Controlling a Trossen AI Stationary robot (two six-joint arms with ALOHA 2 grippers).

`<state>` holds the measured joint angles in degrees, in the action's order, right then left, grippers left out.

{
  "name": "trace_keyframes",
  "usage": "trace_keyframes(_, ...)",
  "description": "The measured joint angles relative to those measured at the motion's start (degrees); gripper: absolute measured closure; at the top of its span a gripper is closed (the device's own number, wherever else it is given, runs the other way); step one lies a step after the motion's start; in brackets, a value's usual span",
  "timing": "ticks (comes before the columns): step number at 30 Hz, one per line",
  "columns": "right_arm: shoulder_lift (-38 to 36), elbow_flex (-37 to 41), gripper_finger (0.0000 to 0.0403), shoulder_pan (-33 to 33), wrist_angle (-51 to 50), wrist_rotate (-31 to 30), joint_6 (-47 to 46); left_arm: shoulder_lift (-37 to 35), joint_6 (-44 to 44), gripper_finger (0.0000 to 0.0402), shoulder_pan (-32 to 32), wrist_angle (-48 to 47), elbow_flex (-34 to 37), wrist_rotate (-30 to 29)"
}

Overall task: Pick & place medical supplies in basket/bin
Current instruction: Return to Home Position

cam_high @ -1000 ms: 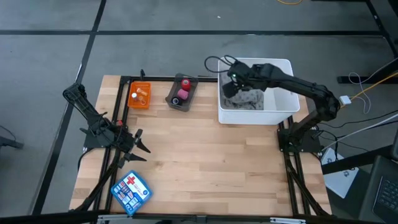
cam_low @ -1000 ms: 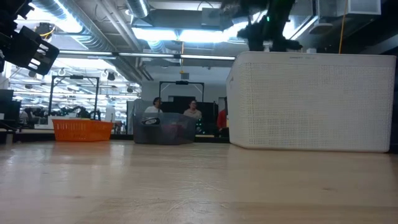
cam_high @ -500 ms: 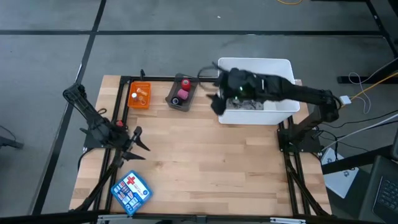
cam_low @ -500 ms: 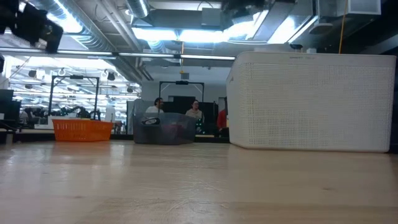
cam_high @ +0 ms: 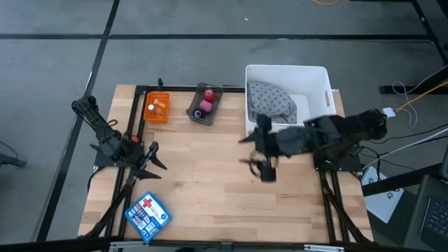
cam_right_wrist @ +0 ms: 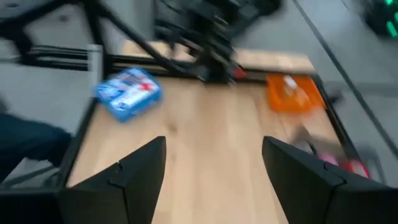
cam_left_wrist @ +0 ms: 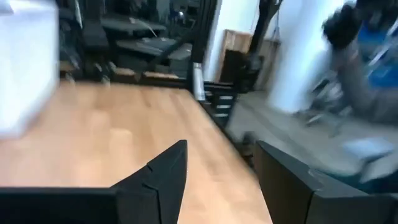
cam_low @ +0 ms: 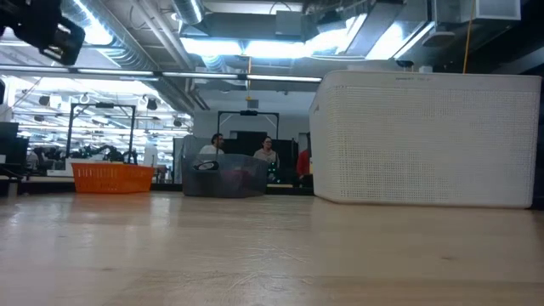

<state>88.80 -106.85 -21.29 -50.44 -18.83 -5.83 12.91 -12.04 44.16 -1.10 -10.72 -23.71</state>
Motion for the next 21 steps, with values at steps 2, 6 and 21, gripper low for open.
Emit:
trace_keyframes(2, -1.61, 3.28, 0.0138, -2.03, 6.34, 2.38, 4.72, -0.04, -4.54, 0.0219, -0.05, 0.11, 0.00, 3.49)
trace_keyframes(6, -9.75, 16.66, 0.0138, -2.96, 22.61, 9.57, 8.72, -0.59, 0.97, 0.0219, -0.11, 3.28, 0.00, 12.42)
trace_keyframes(21, -47.37, 71.29, 0.0137, -8.12, 58.43, -3.74, 4.17, -12.70, 13.50, 0.0219, -0.33, -5.45, 0.12, 12.20)
